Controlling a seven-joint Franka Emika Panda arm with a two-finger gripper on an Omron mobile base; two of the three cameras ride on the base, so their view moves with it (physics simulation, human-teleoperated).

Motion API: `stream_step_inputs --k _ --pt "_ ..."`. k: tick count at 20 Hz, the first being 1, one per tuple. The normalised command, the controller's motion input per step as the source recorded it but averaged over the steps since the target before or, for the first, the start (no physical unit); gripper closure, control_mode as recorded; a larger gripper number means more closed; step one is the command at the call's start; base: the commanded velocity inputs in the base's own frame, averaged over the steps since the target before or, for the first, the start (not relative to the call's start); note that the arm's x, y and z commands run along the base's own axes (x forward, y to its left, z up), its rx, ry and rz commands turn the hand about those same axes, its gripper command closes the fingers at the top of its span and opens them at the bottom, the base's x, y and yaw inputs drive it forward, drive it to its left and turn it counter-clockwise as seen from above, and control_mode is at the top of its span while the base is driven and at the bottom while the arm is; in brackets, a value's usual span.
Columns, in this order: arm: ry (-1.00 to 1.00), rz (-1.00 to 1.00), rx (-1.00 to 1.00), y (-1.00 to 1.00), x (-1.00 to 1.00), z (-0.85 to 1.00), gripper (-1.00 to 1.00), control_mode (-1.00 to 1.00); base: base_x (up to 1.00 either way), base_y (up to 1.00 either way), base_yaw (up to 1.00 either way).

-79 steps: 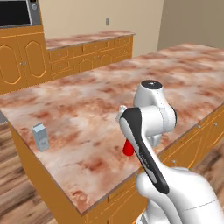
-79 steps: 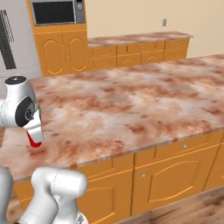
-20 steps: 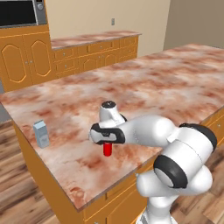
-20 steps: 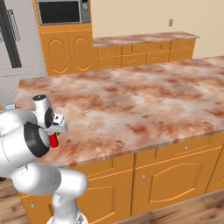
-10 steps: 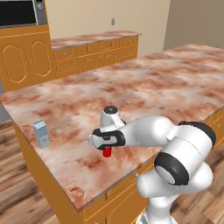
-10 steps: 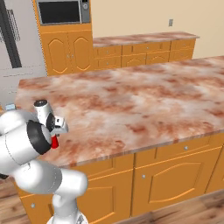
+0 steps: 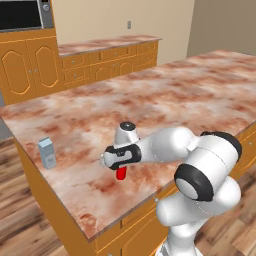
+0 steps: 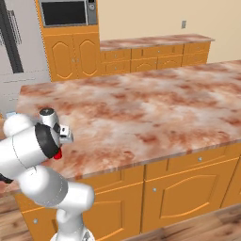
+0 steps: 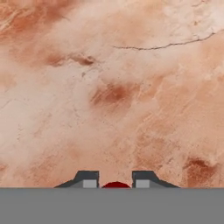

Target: Move the drinks to the dining counter.

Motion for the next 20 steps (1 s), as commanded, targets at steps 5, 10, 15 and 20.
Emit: stream_step_inputs --k 5,10,15,20 --pt "-0.03 0.01 0.04 0.01 -0.16 -0.31 -1.00 -1.00 0.00 0.00 0.00" --pt "-0.10 0.01 0.00 0.01 -0.15 0.03 -1.00 -1.00 0.00 0.00 0.00" --pt "-0.09 0.01 0.00 0.00 0.00 0.33 -1.00 -1.00 0.00 0.00 0.00" --pt "-0.20 0.00 -0.02 0.00 -0.01 0.95 -1.00 -1.00 0.00 0.00 0.00"
